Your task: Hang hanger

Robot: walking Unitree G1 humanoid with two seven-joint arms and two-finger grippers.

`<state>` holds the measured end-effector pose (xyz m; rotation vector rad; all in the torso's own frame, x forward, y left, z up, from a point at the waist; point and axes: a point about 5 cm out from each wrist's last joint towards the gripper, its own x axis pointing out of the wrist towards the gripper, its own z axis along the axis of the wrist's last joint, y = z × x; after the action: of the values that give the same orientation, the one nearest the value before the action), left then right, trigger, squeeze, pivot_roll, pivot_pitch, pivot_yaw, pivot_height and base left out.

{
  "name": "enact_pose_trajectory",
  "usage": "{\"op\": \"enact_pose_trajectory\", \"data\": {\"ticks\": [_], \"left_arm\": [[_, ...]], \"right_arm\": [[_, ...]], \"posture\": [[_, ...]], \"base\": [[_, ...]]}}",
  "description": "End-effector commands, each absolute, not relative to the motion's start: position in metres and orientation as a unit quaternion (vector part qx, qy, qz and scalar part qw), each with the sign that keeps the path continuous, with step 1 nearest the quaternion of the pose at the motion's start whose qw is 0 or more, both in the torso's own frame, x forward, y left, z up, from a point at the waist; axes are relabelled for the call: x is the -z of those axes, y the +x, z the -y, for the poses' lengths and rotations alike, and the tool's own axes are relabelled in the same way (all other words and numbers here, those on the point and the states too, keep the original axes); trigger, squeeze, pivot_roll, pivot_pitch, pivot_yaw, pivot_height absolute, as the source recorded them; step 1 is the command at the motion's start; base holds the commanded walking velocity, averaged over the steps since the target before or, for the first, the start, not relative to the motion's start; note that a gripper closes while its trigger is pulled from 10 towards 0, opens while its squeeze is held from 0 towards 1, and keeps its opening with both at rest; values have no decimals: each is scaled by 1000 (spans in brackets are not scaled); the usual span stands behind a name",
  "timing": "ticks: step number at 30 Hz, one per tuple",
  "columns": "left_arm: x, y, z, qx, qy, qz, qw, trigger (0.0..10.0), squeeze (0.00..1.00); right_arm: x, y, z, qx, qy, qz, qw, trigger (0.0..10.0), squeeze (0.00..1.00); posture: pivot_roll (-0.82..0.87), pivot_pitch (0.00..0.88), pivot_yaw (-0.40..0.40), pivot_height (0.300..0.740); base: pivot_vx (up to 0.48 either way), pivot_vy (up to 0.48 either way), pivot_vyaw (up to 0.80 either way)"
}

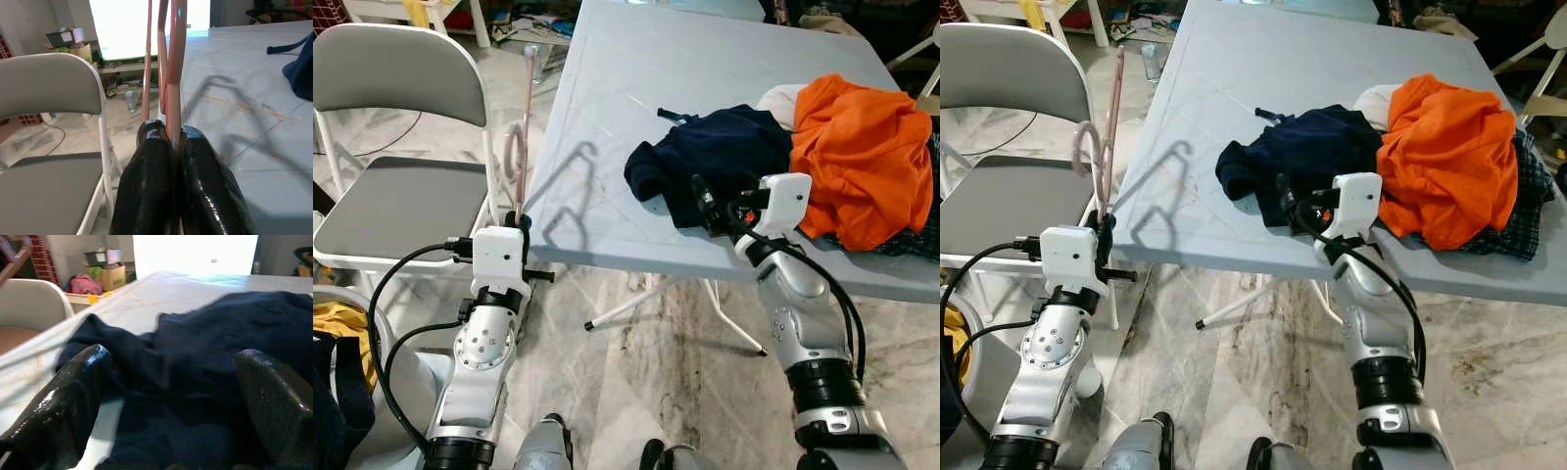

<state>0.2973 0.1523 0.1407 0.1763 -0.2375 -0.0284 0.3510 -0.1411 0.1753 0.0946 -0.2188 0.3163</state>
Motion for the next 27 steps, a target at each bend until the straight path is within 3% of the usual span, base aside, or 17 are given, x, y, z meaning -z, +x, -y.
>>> {"op": "enact_pose_trajectory", "data": {"ticks": [1, 8, 27], "left_arm": [[-149, 299, -136, 40, 89, 141, 985, 10000, 0], [-147, 299, -138, 27, 92, 137, 986, 10000, 0], [-143, 298, -139, 25, 99, 130, 986, 10000, 0]], "right_arm": [[-177, 348, 140, -160, 43, 110, 980, 10000, 0], [-178, 347, 138, -161, 48, 101, 981, 10000, 0], [-179, 349, 132, -174, 43, 96, 979, 10000, 0]], "posture": [[183, 154, -63, 740], [191, 158, -72, 740], [196, 164, -74, 740]], "base": [[0, 0, 0], [0, 0, 0], [-308, 0, 0]]}}
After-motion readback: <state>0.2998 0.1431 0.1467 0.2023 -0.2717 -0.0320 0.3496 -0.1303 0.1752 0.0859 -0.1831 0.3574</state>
